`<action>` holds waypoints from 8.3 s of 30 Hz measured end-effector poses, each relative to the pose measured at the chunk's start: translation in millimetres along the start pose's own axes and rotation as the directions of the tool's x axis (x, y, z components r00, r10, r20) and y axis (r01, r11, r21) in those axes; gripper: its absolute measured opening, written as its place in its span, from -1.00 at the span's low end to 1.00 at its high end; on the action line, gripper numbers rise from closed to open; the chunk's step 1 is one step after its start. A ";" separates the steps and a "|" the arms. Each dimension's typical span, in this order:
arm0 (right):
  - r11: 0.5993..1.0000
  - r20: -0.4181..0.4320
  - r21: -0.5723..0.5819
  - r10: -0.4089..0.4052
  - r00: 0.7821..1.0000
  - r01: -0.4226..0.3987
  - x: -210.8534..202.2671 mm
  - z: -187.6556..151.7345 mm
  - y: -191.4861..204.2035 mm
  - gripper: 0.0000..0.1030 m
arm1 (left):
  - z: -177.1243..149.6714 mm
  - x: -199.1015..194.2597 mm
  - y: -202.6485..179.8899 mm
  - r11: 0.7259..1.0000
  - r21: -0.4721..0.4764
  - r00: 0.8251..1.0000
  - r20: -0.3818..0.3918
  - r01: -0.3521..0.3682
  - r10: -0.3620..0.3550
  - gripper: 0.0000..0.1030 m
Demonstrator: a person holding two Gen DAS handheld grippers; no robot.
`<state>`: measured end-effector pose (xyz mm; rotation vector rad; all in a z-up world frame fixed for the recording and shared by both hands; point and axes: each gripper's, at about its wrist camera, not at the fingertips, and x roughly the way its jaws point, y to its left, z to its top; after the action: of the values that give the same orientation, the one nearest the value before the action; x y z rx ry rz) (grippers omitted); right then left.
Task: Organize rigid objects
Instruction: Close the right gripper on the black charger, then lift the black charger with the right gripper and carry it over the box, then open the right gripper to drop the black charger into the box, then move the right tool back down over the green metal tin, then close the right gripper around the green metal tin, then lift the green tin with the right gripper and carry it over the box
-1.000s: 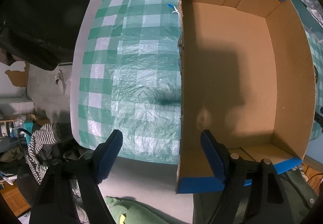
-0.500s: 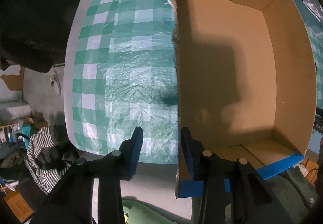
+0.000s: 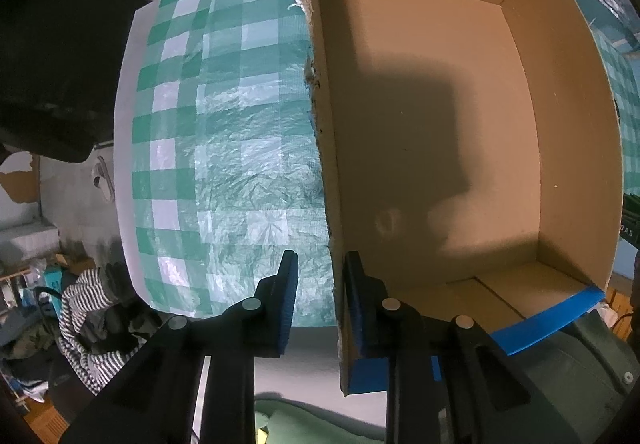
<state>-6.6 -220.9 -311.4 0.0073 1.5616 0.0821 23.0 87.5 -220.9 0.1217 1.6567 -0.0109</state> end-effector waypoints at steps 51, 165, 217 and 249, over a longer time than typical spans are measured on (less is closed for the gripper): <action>0.979 0.217 -0.184 0.128 0.968 -0.088 -160.7 61.9 51.1 -0.28 | -5.9 -5.0 -6.5 1.000 -0.010 1.000 0.010 0.022 -0.022 -0.91; 0.995 -0.062 0.063 0.075 0.995 -0.071 -50.2 97.7 25.4 0.30 | -12.1 -6.5 -7.2 1.000 0.011 1.000 -0.006 -0.018 0.018 -0.82; 0.990 0.161 -0.130 0.072 0.984 -0.051 -149.3 105.5 65.9 -0.15 | -15.8 -4.1 -10.3 1.000 0.018 1.000 -0.016 -0.024 0.024 -0.82; 0.939 0.136 -0.340 0.106 0.985 -0.054 -137.9 131.3 152.1 -0.15 | -15.0 -1.9 -7.6 1.000 0.013 1.000 -0.013 -0.014 0.015 -0.82</action>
<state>116.3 -70.9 -163.8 -0.1875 1.3771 0.4035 7.6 81.1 -218.2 0.1437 1.6687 -0.0095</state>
